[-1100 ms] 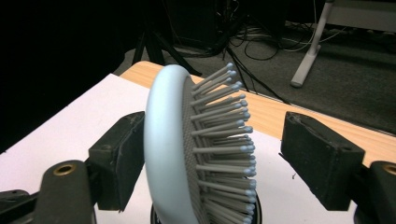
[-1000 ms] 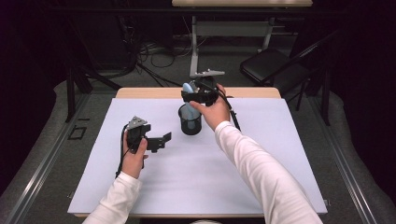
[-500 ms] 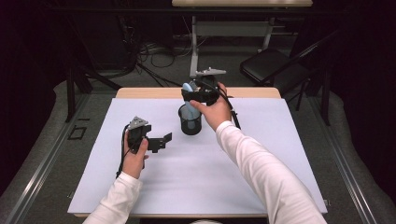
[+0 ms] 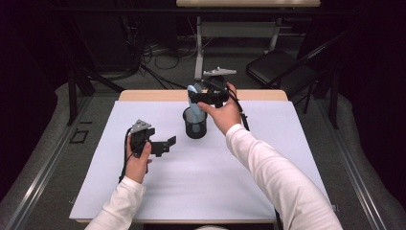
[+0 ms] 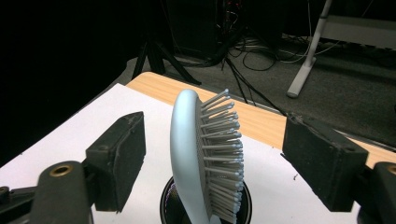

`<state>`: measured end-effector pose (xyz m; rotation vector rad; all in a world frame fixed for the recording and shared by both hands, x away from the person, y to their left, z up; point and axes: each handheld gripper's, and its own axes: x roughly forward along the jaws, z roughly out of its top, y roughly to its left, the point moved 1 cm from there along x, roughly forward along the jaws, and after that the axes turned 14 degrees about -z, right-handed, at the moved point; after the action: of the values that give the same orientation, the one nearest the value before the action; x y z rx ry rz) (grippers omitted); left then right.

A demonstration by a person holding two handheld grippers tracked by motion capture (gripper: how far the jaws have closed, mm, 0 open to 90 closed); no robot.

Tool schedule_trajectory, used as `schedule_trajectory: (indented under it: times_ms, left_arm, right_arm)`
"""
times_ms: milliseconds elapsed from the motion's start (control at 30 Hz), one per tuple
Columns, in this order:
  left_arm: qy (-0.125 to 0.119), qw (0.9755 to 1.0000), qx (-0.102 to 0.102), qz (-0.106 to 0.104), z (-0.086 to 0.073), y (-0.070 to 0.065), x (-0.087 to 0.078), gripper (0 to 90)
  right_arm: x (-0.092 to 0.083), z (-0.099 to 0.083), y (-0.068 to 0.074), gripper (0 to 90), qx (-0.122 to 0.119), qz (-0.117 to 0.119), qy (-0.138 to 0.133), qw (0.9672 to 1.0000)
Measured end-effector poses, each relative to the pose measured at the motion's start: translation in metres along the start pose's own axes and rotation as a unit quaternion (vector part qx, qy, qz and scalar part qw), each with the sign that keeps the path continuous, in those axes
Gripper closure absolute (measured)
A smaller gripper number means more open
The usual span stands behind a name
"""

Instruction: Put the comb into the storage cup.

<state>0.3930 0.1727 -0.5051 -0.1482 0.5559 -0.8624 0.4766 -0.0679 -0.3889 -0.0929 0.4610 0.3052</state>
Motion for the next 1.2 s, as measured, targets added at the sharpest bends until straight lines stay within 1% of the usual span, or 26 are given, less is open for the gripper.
schedule_trajectory:
  times_ms: [100, 200, 267, 300, 400, 467, 533, 600, 700, 800, 867, 1000, 1100, 1200]
  left_arm:
    - [-0.001, 1.0, 0.0, 0.0, 0.0, 0.0, 0.0, 0.5]
    - [-0.001, 1.0, 0.0, 0.0, 0.0, 0.0, -0.001, 0.5]
    - [-0.001, 1.0, -0.001, 0.002, 0.0, 0.001, -0.001, 0.4]
    - [-0.002, 1.0, -0.001, 0.002, 0.0, 0.001, -0.001, 0.5]
    - [-0.003, 1.0, -0.003, 0.0, 0.0, 0.001, -0.001, 0.5]
    - [-0.004, 1.0, -0.004, 0.001, 0.0, 0.002, -0.001, 0.4]
    - [-0.004, 1.0, -0.006, 0.002, 0.001, 0.002, -0.002, 0.4]
    - [-0.005, 1.0, -0.006, 0.003, 0.001, 0.003, -0.003, 0.5]
    - [-0.005, 1.0, -0.007, 0.003, 0.001, 0.004, -0.003, 0.4]
    - [-0.005, 0.9999, -0.01, 0.003, 0.001, 0.005, -0.004, 0.4]
    - [-0.007, 0.9999, -0.012, 0.004, 0.002, 0.005, -0.005, 0.5]
    - [-0.011, 0.9998, -0.013, 0.003, 0.003, 0.006, -0.007, 0.5]
    - [-0.012, 0.9998, -0.015, 0.005, 0.003, 0.007, -0.009, 0.4]
    - [-0.012, 0.9998, -0.015, 0.004, 0.004, 0.007, -0.009, 0.5]
  right_arm:
    - [-0.003, 0.0, -0.001, 19.0, -0.007, 0.002, 0.001, 1.0]
    - [-0.006, -0.002, -0.004, 18.2, -0.004, 0.006, 0.001, 1.0]
    - [-0.007, -0.003, -0.007, 17.5, -0.005, 0.011, 0.013, 0.9998]
    - [-0.008, -0.003, -0.008, 16.0, -0.01, 0.014, 0.026, 0.9995]
    - [-0.01, -0.005, -0.01, 14.7, -0.019, 0.01, 0.041, 0.9989]
    - [-0.011, -0.004, -0.011, 14.4, -0.025, 0.003, 0.044, 0.9987]
    - [-0.013, -0.004, -0.012, 14.2, -0.025, 0.005, 0.045, 0.9987]
    - [-0.016, -0.005, -0.013, 14.2, -0.02, 0.012, 0.044, 0.9988]
    - [-0.02, -0.006, -0.014, 13.4, -0.025, 0.014, 0.041, 0.9987]
    - [-0.021, -0.007, -0.016, 9.4, -0.019, 0.023, 0.049, 0.9984]
    - [-0.021, -0.007, -0.016, 5.1, -0.017, 0.029, 0.056, 0.9979]
    - [-0.023, -0.008, -0.016, 0.0, -0.017, 0.034, 0.062, 0.9973]
    - [-0.024, -0.009, -0.016, 0.0, -0.016, 0.041, 0.068, 0.9967]
    - [-0.025, -0.01, -0.015, 0.0, -0.023, 0.037, 0.067, 0.9968]
